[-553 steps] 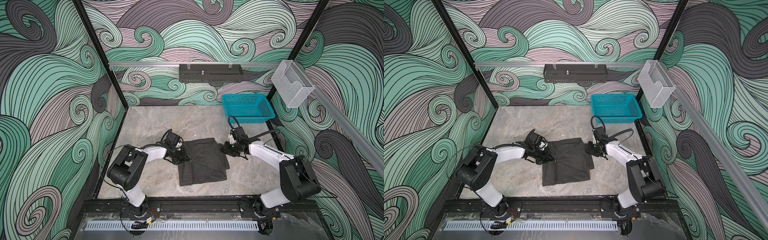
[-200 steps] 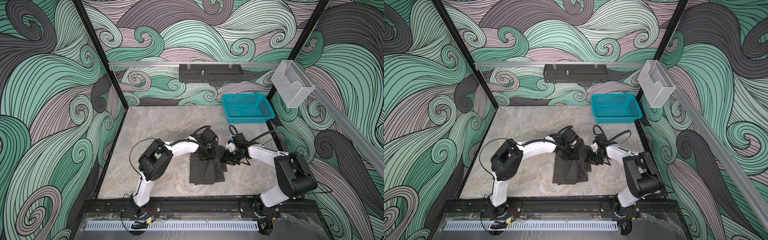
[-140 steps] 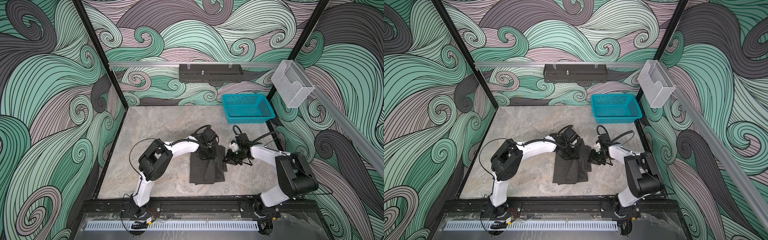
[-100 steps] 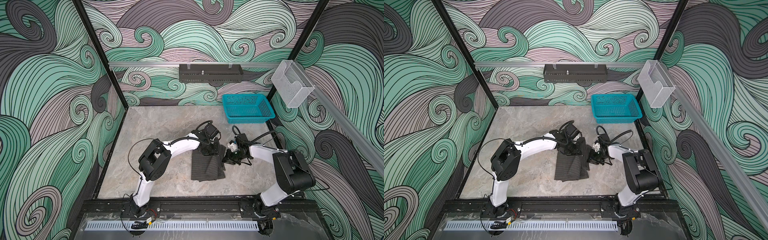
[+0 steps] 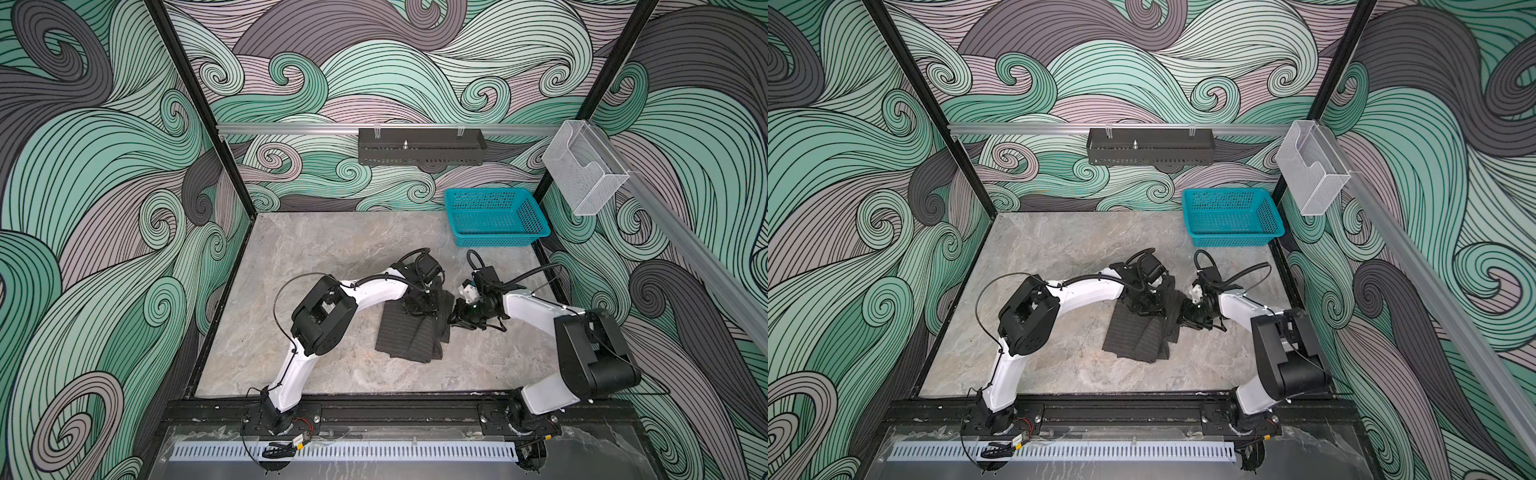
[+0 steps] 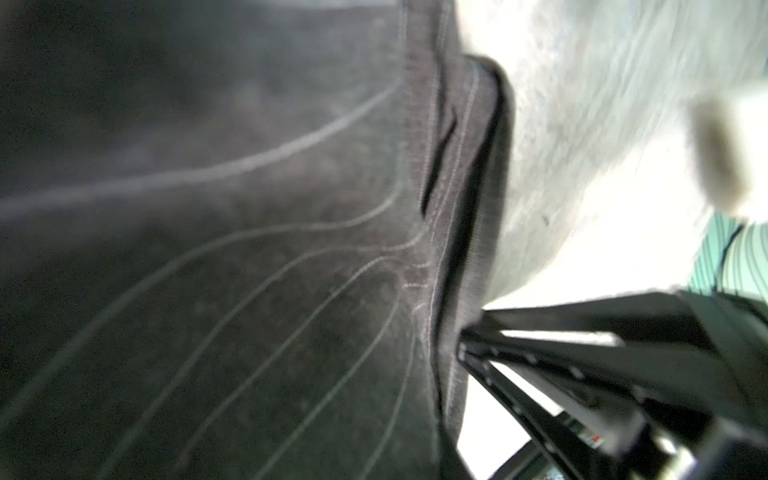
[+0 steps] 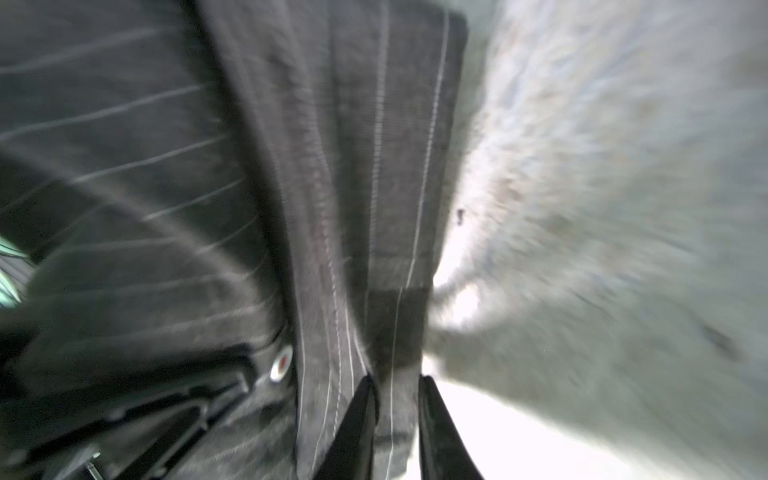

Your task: Fold and stack the long sleeve shirts

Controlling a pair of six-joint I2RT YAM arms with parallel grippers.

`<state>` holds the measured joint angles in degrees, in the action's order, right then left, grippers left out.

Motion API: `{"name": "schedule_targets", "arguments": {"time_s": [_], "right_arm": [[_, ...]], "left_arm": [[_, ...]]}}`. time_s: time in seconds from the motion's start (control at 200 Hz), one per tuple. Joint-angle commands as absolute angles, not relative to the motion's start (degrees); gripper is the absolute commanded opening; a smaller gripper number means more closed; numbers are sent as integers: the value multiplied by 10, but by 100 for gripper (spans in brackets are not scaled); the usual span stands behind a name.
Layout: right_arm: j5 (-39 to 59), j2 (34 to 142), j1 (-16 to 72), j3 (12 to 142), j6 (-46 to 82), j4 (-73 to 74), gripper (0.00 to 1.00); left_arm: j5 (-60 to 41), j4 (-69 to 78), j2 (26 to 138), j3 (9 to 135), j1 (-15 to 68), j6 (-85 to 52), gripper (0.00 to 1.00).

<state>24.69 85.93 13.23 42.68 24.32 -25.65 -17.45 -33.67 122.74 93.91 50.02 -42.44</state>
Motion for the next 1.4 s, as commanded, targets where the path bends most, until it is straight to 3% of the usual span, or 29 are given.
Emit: {"name": "schedule_targets", "arguments": {"time_s": [0.0,0.23,0.41,0.505,0.595,0.856,1.041,1.396], "right_arm": [[193,805,128,439,241,-309,31],[190,739,133,487,249,-357,35],[189,767,176,547,265,-354,35],[184,806,209,584,274,-346,35],[180,851,244,627,278,-344,33],[168,984,312,720,288,-338,32],[121,1031,300,734,289,-353,35],[116,973,200,621,257,-346,37]], "left_arm": [[-191,-342,1196,955,500,-404,47],[-200,-316,1045,904,489,-372,60],[-158,-265,973,809,445,-380,61],[-193,-222,988,761,410,-393,58],[-235,-270,1041,776,376,-398,51],[-240,-227,1078,706,350,-431,42],[-240,-233,1101,692,341,-427,42],[-226,-249,1098,666,329,-415,42]]}}
